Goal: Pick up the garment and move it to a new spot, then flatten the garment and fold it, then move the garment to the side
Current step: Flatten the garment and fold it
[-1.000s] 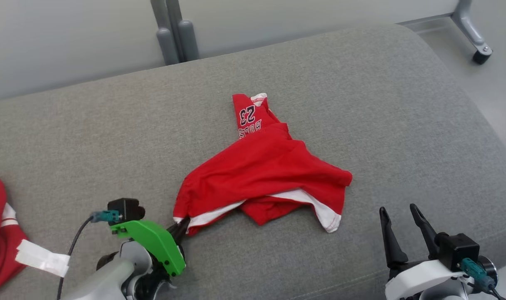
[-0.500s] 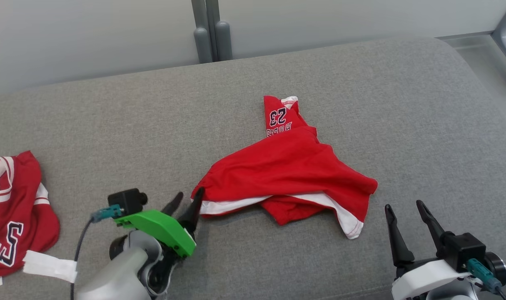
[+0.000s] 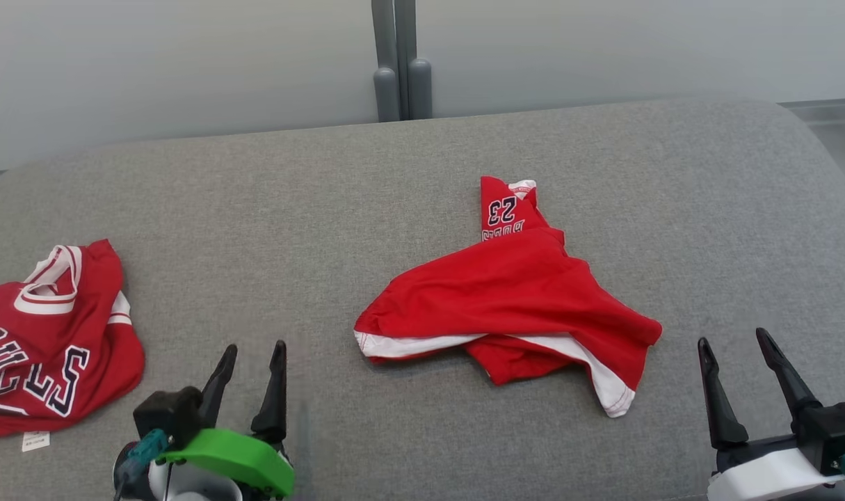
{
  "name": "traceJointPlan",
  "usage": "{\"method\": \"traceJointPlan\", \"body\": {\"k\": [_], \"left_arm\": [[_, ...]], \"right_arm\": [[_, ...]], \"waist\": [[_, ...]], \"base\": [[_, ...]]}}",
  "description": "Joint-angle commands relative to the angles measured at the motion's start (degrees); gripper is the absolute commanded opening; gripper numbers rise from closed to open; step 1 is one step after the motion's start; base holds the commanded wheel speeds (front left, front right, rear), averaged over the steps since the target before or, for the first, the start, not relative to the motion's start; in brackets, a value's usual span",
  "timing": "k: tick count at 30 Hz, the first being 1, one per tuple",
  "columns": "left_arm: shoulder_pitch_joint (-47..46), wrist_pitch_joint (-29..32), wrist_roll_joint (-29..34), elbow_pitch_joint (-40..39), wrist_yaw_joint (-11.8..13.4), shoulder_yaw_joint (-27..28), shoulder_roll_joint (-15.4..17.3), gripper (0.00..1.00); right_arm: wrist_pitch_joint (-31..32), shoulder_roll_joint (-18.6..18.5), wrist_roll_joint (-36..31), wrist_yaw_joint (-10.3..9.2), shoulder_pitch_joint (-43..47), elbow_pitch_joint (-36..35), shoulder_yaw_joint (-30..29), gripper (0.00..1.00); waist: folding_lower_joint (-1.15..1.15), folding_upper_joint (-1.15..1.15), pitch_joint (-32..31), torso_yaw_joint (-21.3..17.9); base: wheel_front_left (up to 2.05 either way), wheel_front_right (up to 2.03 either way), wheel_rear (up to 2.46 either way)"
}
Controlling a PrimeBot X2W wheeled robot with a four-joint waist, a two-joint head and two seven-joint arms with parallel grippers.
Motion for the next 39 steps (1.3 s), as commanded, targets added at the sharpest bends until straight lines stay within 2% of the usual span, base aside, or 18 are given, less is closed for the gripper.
{"method": "traceJointPlan", "body": {"k": [1, 7, 15, 23, 39], "left_arm": [[1.8, 0.0, 2.4, -1.2, -0.4, 1.8, -0.5, 1.0], [7.8, 0.0, 14.2, -4.5, -2.4, 8.6, -1.9, 1.0], [12.0, 0.0, 19.6, -6.6, -4.8, 13.7, -3.2, 1.0], [13.5, 0.0, 19.1, -7.6, -5.3, 14.3, -2.2, 1.0], [12.6, 0.0, 18.0, -9.3, -5.4, 13.1, -1.2, 1.0]], "right_arm": [[-0.2, -0.2, -0.4, -0.02, 0.7, -0.6, -0.3, 1.0], [-0.2, -0.6, -1.6, -0.02, 2.0, -0.6, -1.3, 1.0], [-0.2, 1.1, -2.4, -0.02, 2.7, 0.4, -3.0, 1.0], [-0.2, 2.8, -2.2, -0.02, 3.6, 4.2, -4.8, 1.0], [-0.2, 3.4, -1.8, -0.02, 1.9, 4.4, -4.3, 1.0]], "waist": [[0.0, 0.0, -0.7, 0.9], [0.0, 0.0, -1.4, 2.2], [0.0, 0.0, -1.7, 3.1], [0.0, 0.0, -1.3, 3.3], [0.0, 0.0, -1.2, 2.5]], "base": [[0.0, 0.0, 0.0], [0.0, 0.0, 0.0], [0.0, 0.0, 0.0], [0.0, 0.0, 0.0], [0.0, 0.0, 0.0]]}}
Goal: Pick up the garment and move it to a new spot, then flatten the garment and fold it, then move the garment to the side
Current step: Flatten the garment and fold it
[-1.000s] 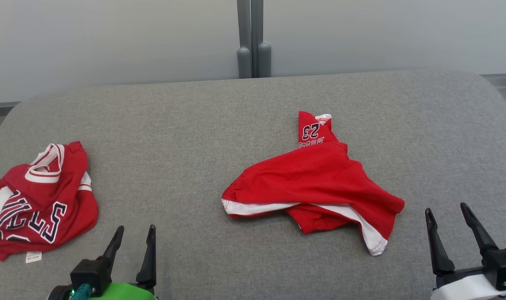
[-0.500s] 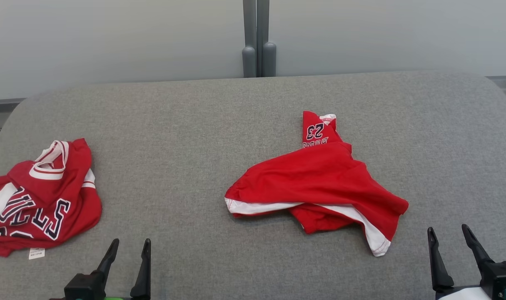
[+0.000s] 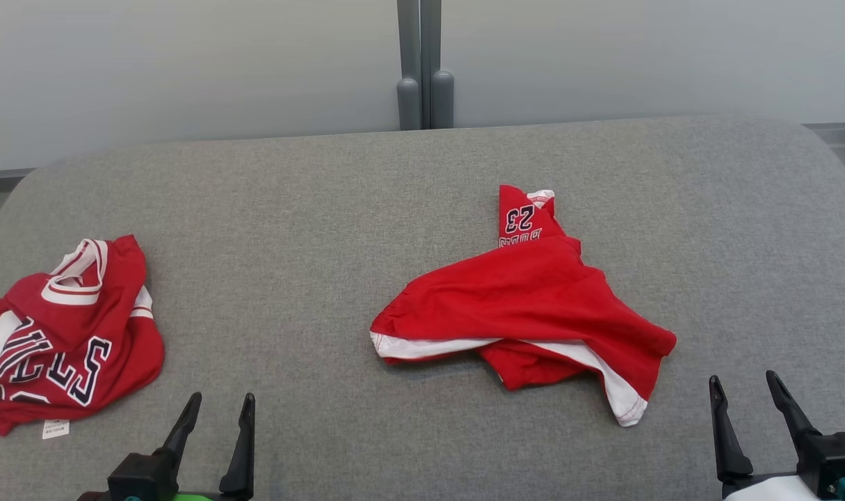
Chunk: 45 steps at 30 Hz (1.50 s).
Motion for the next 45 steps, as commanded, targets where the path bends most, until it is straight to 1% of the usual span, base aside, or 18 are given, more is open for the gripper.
{"method": "traceJointPlan", "body": {"k": [1, 7, 10, 12, 13, 14, 19, 22, 25, 32, 36, 45], "left_arm": [[-0.4, 0.0, -0.4, -0.3, -0.2, -0.1, 0.5, 1.0], [-1.2, 0.0, -0.8, -0.3, -0.2, -1.3, -0.1, 1.0], [-2.2, 0.0, -1.8, 2.5, -0.2, -3.7, -0.6, 1.0], [-3.9, 0.0, -2.8, 6.0, -0.2, -6.3, -1.0, 1.0], [-3.9, 0.0, -2.8, 6.0, -0.2, -6.3, -1.0, 1.0], [-4.9, 0.3, -3.5, 8.1, -0.2, -7.8, -1.2, 1.0], [-11.8, 4.4, -9.0, 15.5, -0.2, -13.3, -2.4, 1.0], [-15.5, 7.1, -11.4, 18.6, -0.2, -15.2, -2.9, 1.0], [-18.3, 8.8, -13.6, 20.7, -0.2, -16.6, -3.4, 1.0], [-22.3, 11.0, -19.3, 22.2, -0.2, -20.6, -3.8, 1.0], [-23.7, 10.8, -21.6, 23.2, -0.2, -22.2, -3.3, 1.0], [-26.1, 9.9, -25.5, 27.1, -0.2, -25.6, -3.8, 1.0]], "right_arm": [[-0.2, 0.0, 0.5, -0.02, -0.6, 0.1, 0.2, 1.0], [-0.2, 0.4, 3.2, -0.02, -1.2, 1.7, 1.5, 1.0], [-0.2, 0.8, 4.7, -0.02, -2.1, 5.7, 2.7, 1.0], [-0.2, 0.8, 5.1, -0.02, -3.8, 9.6, 4.1, 1.0], [-0.2, 0.8, 5.1, -0.02, -3.8, 9.6, 4.1, 1.0], [0.2, 0.8, 5.3, -0.02, -4.6, 11.6, 4.7, 1.0], [5.5, 1.0, 8.7, -0.02, -9.8, 18.9, 8.3, 1.0], [8.3, 1.1, 10.1, -0.02, -12.8, 22.1, 9.8, 1.0], [9.5, 1.2, 11.0, -0.02, -15.0, 24.7, 11.1, 1.0], [8.6, 1.4, 15.0, 0.0, -17.6, 27.1, 16.9, 1.0], [8.2, 1.3, 16.5, 0.0, -18.0, 27.1, 18.2, 1.0], [7.3, 0.4, 17.6, -0.01, -18.6, 27.3, 19.8, 1.0]], "waist": [[0.0, 0.0, 0.0, 0.0], [0.0, 0.0, 0.3, -0.5], [0.0, 0.0, 1.0, -0.9], [0.0, 0.0, 2.0, -1.3], [0.0, 0.0, 2.0, -1.3], [0.0, 0.0, 2.5, -1.4], [0.0, 0.0, 4.6, -2.0], [0.0, 0.0, 5.5, -2.4], [0.0, 0.0, 6.0, -2.5], [0.0, 0.0, 6.6, -2.3], [0.0, 0.0, 6.7, -2.5], [0.0, 0.0, 6.2, -3.4]], "base": [[0.0, 0.0, 0.0], [0.0, 0.0, 0.0], [0.0, 0.0, 0.0], [0.0, 0.0, 0.0], [0.0, 0.0, 0.0], [0.0, 0.0, 0.0], [0.0, 0.0, 0.0], [0.0, 0.0, 0.0], [0.0, 0.0, 0.0], [0.0, 0.0, 0.0], [0.0, 0.0, 0.0], [0.0, 0.0, 0.0]]}}
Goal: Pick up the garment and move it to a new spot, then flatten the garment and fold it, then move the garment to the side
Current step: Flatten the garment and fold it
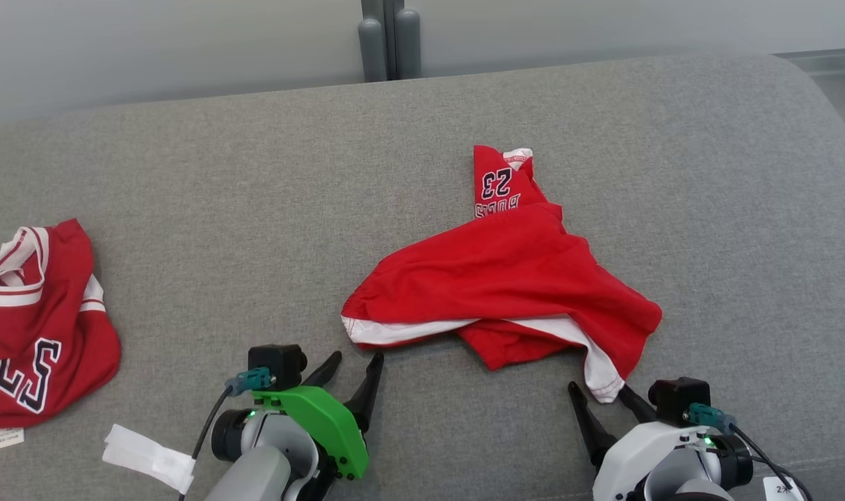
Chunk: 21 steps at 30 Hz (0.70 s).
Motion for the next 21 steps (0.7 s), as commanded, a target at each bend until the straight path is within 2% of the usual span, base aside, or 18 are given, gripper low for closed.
{"method": "traceJointPlan", "body": {"k": [1, 15, 21], "left_arm": [[-1.1, -0.5, -0.9, 0.4, -0.2, -0.4, 0.1, 1.0], [-4.8, -1.4, -7.4, 2.3, -0.2, -3.5, 0.5, 1.0], [-5.1, 1.2, -13.3, -1.0, -0.2, -6.5, 1.8, 1.0]], "right_arm": [[-0.1, -0.3, 0.5, 0.0, -0.3, 0.3, 0.1, 1.0], [-0.5, -0.7, 1.1, 0.0, -0.3, 0.7, 1.0, 1.0], [-0.6, -0.9, 1.1, 0.0, -0.4, 0.8, 1.5, 1.0]], "waist": [[0.0, 0.0, -0.1, -0.1], [0.0, 0.0, -0.9, -1.0], [0.0, 0.0, -1.3, -1.6]], "base": [[0.0, 0.0, 0.0], [0.0, 0.0, 0.0], [0.0, 0.0, 0.0]]}}
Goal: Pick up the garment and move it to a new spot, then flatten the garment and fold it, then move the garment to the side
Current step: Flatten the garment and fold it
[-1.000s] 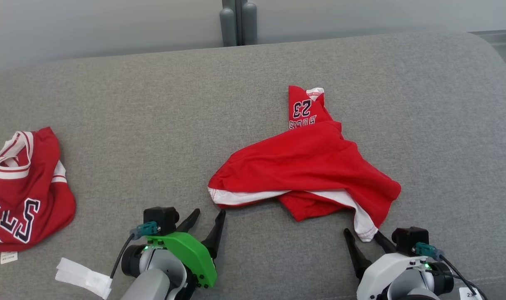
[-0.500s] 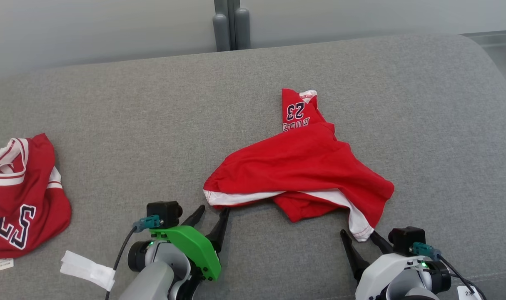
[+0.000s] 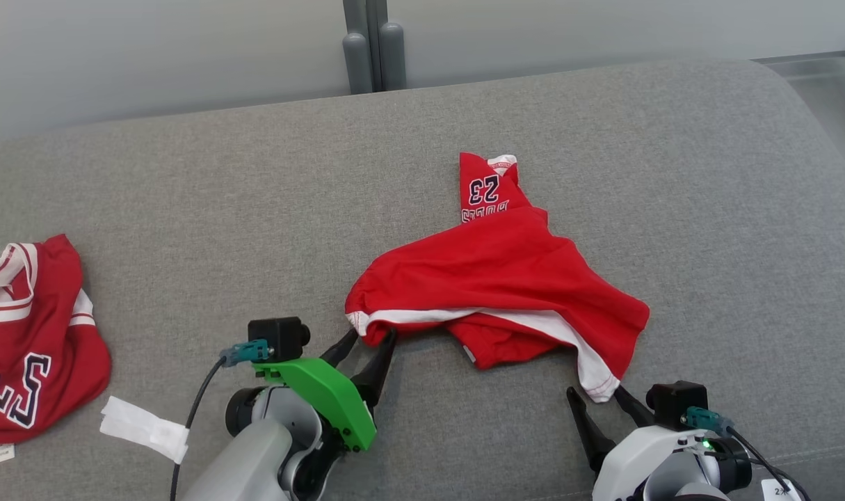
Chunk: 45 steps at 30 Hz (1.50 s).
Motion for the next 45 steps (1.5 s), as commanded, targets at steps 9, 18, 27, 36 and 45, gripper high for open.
{"method": "traceJointPlan", "body": {"k": [9, 18, 27, 36, 45], "left_arm": [[-1.2, 1.3, -8.2, -2.9, -0.2, -4.0, 3.2, 1.0], [0.8, 4.3, -21.4, -10.0, -0.2, -4.5, 7.6, 1.0], [-1.8, 1.8, -22.5, -7.0, -0.2, -6.5, 9.8, 1.0], [-5.1, -0.1, -20.7, -2.1, -0.2, -10.6, 8.5, 1.0], [-7.1, -1.1, -21.6, 1.0, -0.2, -14.4, 8.2, 1.0]], "right_arm": [[-0.4, -0.4, 0.7, 0.0, -0.7, 0.2, 0.8, 1.0], [-0.5, -0.7, 0.6, 0.0, -0.6, 0.2, 1.2, 1.0], [-0.2, -1.0, 0.5, 0.0, -0.7, -0.3, 1.2, 1.0], [0.0, -0.8, 0.4, 0.0, -1.0, -0.5, 1.7, 1.0], [-0.3, -0.5, 0.6, 0.0, -1.5, -0.4, 2.0, 1.0]], "waist": [[0.0, 0.0, -0.1, -0.9], [0.0, 0.0, -0.1, -1.3], [0.0, 0.0, 0.4, -1.0], [0.0, 0.0, 0.7, -1.6], [0.0, 0.0, 1.5, -2.4]], "base": [[0.0, 0.0, 0.0], [0.0, 0.0, 0.0], [0.0, 0.0, 0.0], [0.0, 0.0, 0.0], [0.0, 0.0, 0.0]]}}
